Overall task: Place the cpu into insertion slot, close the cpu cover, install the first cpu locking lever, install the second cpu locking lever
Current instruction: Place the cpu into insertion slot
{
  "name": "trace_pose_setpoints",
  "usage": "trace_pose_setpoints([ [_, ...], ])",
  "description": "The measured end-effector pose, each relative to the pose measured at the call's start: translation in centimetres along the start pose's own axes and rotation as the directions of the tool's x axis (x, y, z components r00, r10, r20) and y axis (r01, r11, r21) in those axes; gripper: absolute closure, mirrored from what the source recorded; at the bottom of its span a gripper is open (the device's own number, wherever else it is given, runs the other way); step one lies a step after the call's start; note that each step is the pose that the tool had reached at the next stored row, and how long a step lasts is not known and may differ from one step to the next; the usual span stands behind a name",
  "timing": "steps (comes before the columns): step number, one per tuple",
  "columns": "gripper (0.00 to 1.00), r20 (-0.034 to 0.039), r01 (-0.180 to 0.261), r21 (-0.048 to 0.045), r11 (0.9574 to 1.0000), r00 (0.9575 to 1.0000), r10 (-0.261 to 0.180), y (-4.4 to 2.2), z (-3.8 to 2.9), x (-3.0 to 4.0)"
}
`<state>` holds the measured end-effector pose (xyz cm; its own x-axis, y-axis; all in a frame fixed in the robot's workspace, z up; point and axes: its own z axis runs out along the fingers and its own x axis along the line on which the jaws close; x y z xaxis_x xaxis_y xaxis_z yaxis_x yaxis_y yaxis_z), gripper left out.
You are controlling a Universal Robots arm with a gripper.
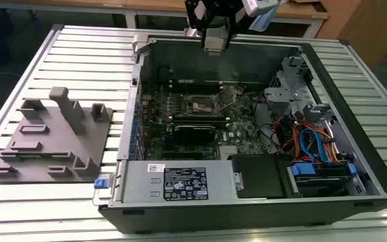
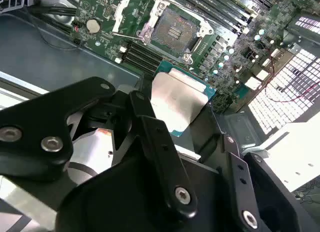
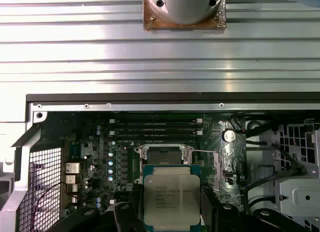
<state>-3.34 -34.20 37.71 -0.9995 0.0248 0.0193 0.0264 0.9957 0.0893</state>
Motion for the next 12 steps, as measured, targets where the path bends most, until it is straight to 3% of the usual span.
trace_pose_setpoints([
  [12,0.46,0.0000,0.000,0.0000,1.0000,1.0000,0.000,-0.01,0.00,0.00],
])
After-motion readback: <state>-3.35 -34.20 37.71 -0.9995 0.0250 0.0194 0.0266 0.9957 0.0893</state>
